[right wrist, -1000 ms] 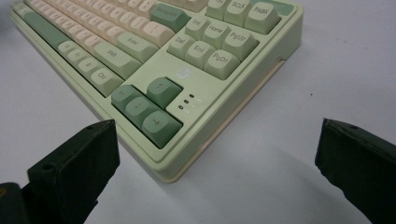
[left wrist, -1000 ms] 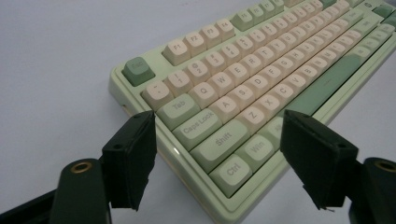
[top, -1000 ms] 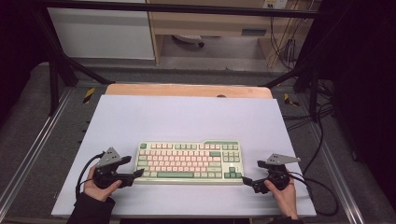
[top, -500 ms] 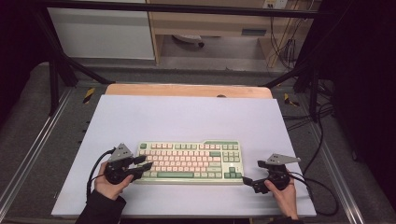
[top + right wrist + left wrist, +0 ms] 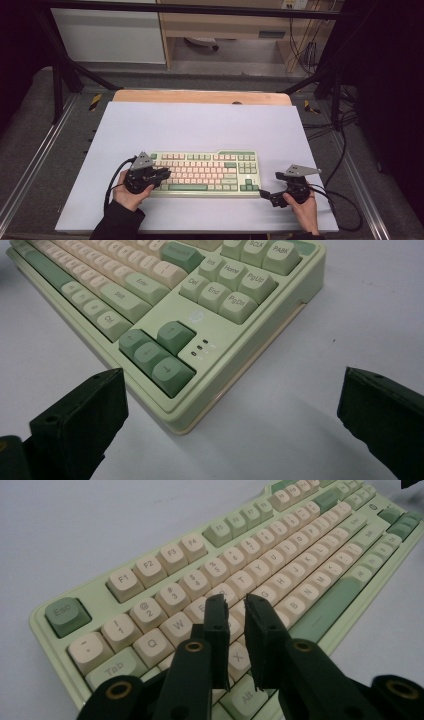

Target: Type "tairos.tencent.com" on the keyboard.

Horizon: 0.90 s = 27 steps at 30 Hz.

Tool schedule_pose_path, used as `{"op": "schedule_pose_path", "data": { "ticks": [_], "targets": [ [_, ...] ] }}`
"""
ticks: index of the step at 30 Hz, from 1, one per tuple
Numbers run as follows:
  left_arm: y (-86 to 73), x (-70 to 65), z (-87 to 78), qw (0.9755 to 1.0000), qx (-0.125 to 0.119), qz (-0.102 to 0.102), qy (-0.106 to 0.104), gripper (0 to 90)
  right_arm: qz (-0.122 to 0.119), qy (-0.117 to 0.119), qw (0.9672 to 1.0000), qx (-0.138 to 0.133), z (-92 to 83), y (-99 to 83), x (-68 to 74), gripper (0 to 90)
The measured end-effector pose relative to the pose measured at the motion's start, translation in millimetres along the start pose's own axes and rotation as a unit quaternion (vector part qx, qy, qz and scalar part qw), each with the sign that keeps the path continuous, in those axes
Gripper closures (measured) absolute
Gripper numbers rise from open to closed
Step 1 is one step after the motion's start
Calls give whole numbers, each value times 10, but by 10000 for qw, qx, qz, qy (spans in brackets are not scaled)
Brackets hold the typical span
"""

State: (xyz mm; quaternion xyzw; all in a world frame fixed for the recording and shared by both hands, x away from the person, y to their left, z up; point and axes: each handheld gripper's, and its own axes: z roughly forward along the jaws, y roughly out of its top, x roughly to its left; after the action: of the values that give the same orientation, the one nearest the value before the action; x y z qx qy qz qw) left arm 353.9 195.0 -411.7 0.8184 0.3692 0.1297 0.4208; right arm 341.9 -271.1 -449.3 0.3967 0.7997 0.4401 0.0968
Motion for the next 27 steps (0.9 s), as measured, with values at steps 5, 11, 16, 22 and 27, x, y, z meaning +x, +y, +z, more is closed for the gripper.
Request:
{"op": "schedule_pose_path", "data": {
  "ticks": [5,11,16,22,27],
  "targets": [
    [46,-24,65,10000,19,-3,4,849,10,5,10000,-2,-1,1,1,4],
    [108,-82,152,10000,47,41,-22,894,30,12,10000,24,3,-1,6,4],
    [158,-121,243,9999,73,77,-51,898,6,3,10000,18,2,-1,2,4],
    [208,-142,327,9999,88,87,-2,898,15,3,10000,37,6,-2,7,4],
    [219,-147,407,9999,140,89,40,898,-4,11,10000,46,10,-3,5,4]
  ]
}}
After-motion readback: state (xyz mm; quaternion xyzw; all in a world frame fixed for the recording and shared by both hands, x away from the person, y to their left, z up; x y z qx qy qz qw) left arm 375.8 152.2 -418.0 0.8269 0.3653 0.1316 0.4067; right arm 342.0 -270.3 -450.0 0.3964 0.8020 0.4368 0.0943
